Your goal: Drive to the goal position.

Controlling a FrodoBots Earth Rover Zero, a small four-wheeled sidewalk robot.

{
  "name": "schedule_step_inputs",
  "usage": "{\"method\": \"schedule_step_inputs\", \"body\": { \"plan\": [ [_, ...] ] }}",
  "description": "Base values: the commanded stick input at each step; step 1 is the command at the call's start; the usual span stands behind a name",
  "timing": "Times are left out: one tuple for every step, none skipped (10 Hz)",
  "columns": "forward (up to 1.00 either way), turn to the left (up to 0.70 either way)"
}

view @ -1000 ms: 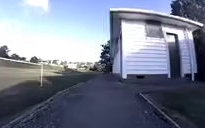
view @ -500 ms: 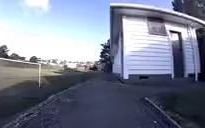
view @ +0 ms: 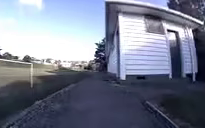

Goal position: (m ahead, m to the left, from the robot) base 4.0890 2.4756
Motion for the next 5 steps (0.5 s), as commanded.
{"method": "schedule_step_inputs", "body": {
  "plan": [
    [0.50, -0.33],
    [0.50, -0.04],
    [0.50, 0.00],
    [0.50, 0.00],
    [0.50, 0.00]
  ]
}}
